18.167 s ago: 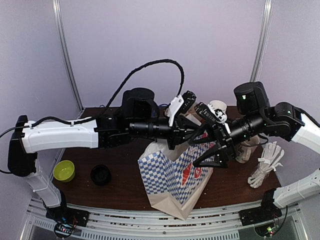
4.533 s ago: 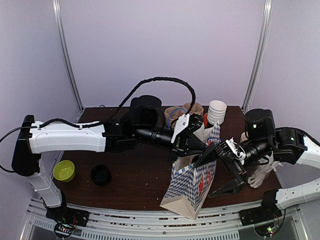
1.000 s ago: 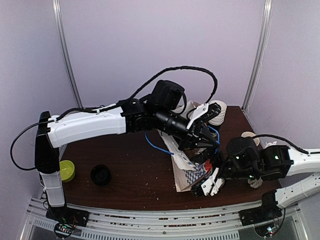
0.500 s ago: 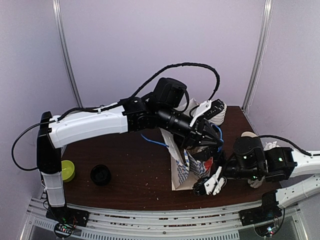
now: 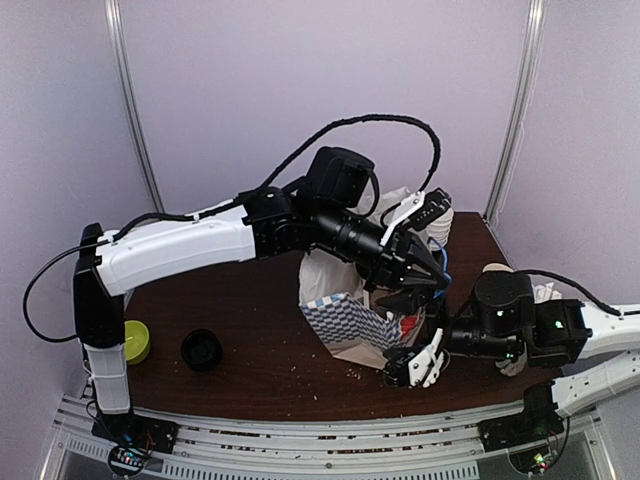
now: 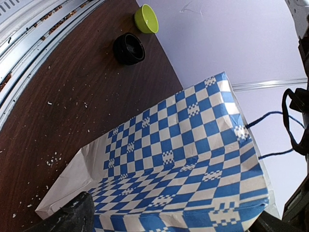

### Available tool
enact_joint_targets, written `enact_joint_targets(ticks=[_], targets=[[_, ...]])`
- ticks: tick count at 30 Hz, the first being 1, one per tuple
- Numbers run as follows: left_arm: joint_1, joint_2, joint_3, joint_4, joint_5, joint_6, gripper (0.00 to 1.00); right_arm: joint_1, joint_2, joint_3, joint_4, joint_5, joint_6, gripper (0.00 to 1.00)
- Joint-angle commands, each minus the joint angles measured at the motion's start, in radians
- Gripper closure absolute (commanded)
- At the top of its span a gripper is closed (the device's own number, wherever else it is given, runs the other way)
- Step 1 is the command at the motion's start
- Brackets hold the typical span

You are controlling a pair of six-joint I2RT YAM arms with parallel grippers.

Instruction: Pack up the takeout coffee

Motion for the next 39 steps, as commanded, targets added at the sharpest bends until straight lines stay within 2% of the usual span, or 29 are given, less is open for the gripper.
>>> enact_joint_targets(ticks=[1, 17, 26, 39], targets=[[-0.023, 0.033, 0.087, 0.023, 0.038, -0.029, 1.0, 0.003, 0.043, -0.011, 0.072, 0.011, -0.068, 0.05], [-0.02, 0.075, 0.178, -0.02, -0.14, -0.049, 1.0, 0.055, 0.066, -0.024, 0.044, 0.009, -0.156, 0.06], [-0.021, 0.114, 0.219, -0.017, -0.106, -0.079, 1.0, 0.064, 0.096, -0.035, 0.12, -0.002, -0.182, 0.07], [-0.02, 0.13, 0.211, -0.013, -0.138, -0.104, 1.0, 0.089, 0.126, -0.024, 0.207, -0.047, -0.199, 0.04]])
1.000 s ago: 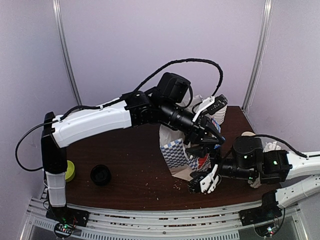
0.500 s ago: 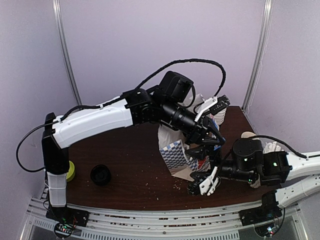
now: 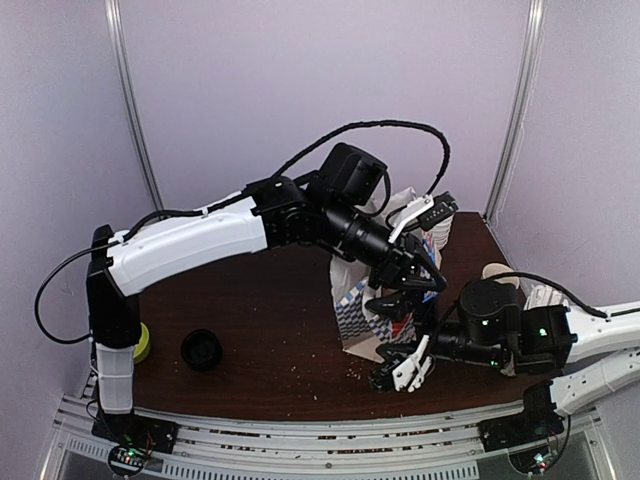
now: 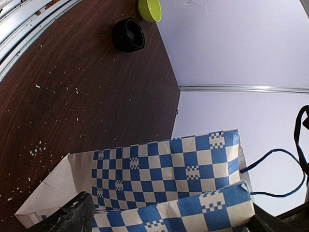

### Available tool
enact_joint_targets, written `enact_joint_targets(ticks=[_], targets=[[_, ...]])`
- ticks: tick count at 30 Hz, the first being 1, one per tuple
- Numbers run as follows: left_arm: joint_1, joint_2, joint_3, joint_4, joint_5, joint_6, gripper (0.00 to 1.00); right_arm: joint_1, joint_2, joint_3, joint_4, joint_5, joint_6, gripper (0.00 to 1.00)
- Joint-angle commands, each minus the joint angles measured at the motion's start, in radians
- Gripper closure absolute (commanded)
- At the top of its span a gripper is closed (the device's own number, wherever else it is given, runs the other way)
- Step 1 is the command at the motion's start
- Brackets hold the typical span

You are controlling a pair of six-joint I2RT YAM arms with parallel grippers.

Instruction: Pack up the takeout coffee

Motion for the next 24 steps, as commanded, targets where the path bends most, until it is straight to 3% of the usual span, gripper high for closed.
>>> enact_joint_targets(ticks=[1, 12, 24], targets=[[-0.019, 0.046, 0.041, 0.212, -0.066, -0.023, 1.0, 0.056, 0.044, 0.004, 0.097, -0.126, -0.075, 0.04], [-0.016, 0.042, 0.026, 0.215, -0.045, -0.04, 1.0, 0.081, 0.05, 0.012, 0.102, -0.137, -0.095, 0.01], [0.007, 0.084, 0.056, 0.255, 0.038, -0.164, 1.0, 0.085, 0.088, -0.016, 0.094, -0.148, -0.195, 0.0]])
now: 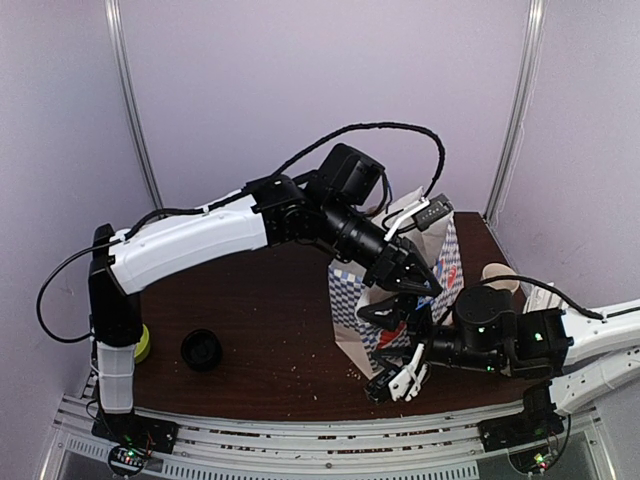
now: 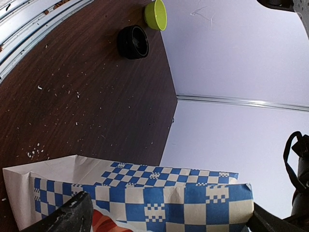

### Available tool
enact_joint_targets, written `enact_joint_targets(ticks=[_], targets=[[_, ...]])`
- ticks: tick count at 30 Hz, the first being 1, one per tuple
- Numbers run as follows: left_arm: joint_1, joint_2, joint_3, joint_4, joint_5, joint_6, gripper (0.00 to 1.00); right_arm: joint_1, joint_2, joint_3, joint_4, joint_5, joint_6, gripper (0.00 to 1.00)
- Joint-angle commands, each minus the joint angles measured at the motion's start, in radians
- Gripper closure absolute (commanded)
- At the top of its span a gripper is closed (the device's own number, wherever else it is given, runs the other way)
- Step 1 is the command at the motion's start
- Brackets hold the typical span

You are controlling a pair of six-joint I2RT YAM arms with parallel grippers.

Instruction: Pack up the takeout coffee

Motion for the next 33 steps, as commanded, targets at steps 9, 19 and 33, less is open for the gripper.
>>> enact_joint_targets(ticks=[9, 19, 33], targets=[[0.002, 0.109, 0.091, 0.318, -0.037, -0.123, 1.0, 0.058, 0.049, -0.034, 0.025, -0.147, -0.165, 0.0], [0.008, 0.12, 0.108, 0.367, -0.009, -0.163, 1.0, 0.092, 0.058, -0.031, -0.001, -0.142, -0.181, 0.0], [0.018, 0.077, 0.036, 0.524, 0.053, -0.311, 1.0, 0.115, 0.039, -0.071, 0.25, -0.124, -0.06, 0.0]])
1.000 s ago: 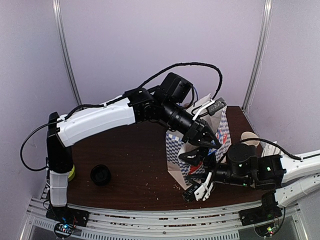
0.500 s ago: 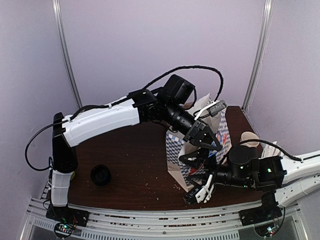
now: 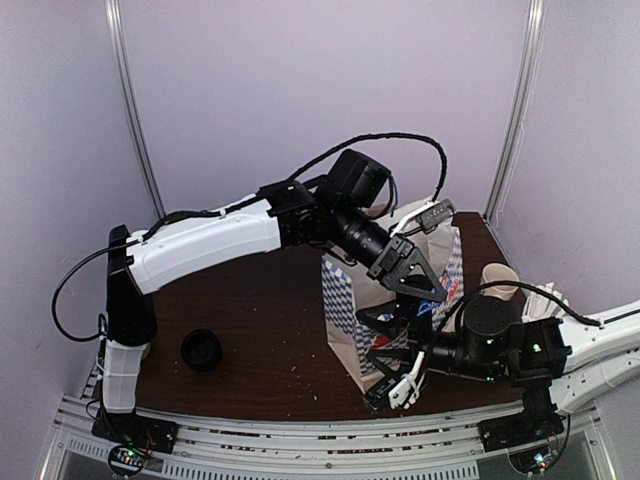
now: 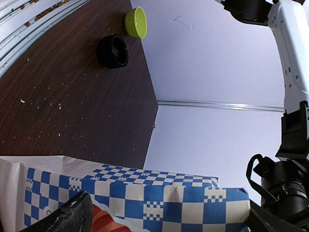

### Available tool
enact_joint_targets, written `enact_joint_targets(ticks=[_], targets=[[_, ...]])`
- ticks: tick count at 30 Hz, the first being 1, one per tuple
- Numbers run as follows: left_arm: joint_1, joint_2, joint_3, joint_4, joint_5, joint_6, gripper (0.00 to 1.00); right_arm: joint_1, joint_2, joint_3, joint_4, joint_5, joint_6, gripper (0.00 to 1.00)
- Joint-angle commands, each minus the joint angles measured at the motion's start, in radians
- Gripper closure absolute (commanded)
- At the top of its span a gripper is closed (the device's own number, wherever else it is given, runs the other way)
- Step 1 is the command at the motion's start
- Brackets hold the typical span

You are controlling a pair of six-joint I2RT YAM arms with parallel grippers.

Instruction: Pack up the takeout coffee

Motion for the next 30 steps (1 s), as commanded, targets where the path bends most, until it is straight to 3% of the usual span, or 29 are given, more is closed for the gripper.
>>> enact_joint_targets(ticks=[1, 7, 21, 26, 28, 30], targets=[[0.0, 0.004, -0.023, 0.499, -0.152, -0.081, 1.0, 0.059, 0.043, -0.017, 0.117, -0.174, -0.006, 0.0], [0.007, -0.015, -0.085, 0.59, -0.127, -0.178, 1.0, 0.065, 0.054, -0.032, 0.179, -0.188, 0.003, 0.0], [0.017, -0.04, -0.118, 0.55, -0.136, -0.174, 1.0, 0.065, 0.101, -0.014, 0.197, -0.138, 0.054, 0.0], [0.018, -0.046, -0.128, 0.551, -0.137, -0.167, 1.0, 0.065, 0.105, -0.009, 0.194, -0.138, 0.041, 0.2], [0.017, -0.047, -0.129, 0.551, -0.136, -0.167, 1.0, 0.065, 0.112, -0.006, 0.199, -0.135, 0.045, 0.36], [0.017, -0.047, -0.13, 0.551, -0.134, -0.165, 1.0, 0.066, 0.116, -0.004, 0.206, -0.133, 0.044, 0.59]])
